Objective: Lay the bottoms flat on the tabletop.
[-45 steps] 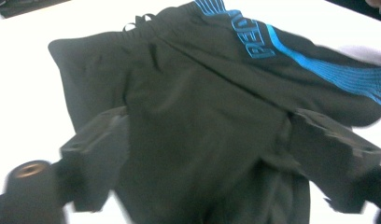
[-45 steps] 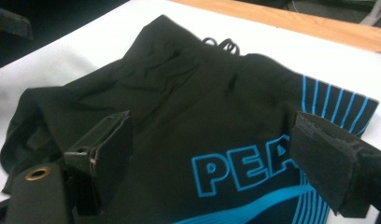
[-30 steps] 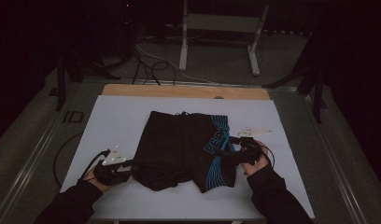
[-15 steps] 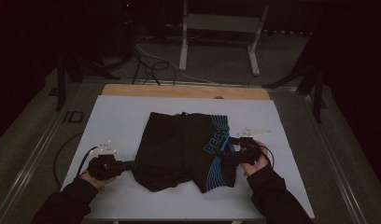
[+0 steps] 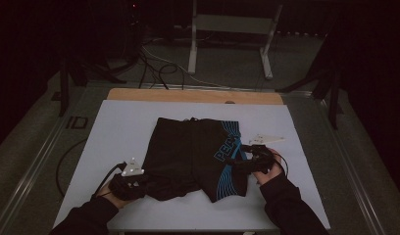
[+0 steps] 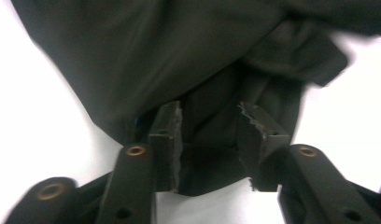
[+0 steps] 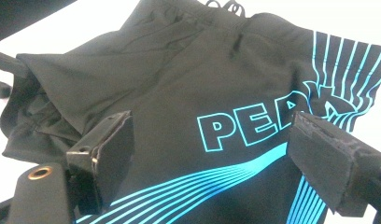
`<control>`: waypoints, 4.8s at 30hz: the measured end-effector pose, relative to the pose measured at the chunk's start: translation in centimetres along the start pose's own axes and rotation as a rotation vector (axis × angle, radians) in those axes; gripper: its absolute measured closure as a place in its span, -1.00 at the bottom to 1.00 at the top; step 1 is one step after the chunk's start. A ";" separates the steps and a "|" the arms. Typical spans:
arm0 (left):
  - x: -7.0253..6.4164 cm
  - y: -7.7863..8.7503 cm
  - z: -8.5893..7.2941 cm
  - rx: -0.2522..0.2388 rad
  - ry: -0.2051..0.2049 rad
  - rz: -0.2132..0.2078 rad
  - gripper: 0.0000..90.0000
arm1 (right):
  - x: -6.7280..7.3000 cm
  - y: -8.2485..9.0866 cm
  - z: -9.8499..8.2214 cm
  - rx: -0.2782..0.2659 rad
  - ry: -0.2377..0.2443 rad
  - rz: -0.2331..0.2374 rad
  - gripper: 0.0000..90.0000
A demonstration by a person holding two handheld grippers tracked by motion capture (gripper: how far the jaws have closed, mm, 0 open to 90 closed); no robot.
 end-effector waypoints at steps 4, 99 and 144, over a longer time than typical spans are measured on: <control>0.4 -1.3 -0.5 0.045 0.041 0.071 0.18 | 0.0 -0.1 -0.1 0.003 0.000 0.001 -0.66; -1.8 3.1 -4.9 0.008 -0.120 0.161 0.54 | 19.3 -8.7 -2.2 0.048 0.090 0.049 0.17; -3.1 5.1 -5.7 0.085 -0.258 -0.025 0.68 | 18.6 -1.3 -3.0 0.049 0.170 0.206 0.28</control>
Point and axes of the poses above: each handheld gripper's, and its own axes: y roughly backward along the jaws, z roughly out of its top, x roughly to its left, the point moved 3 cm from there along -y, roughly forward along the jaws, and after that the axes turned 1 degree about -x, right-handed, at the moved point
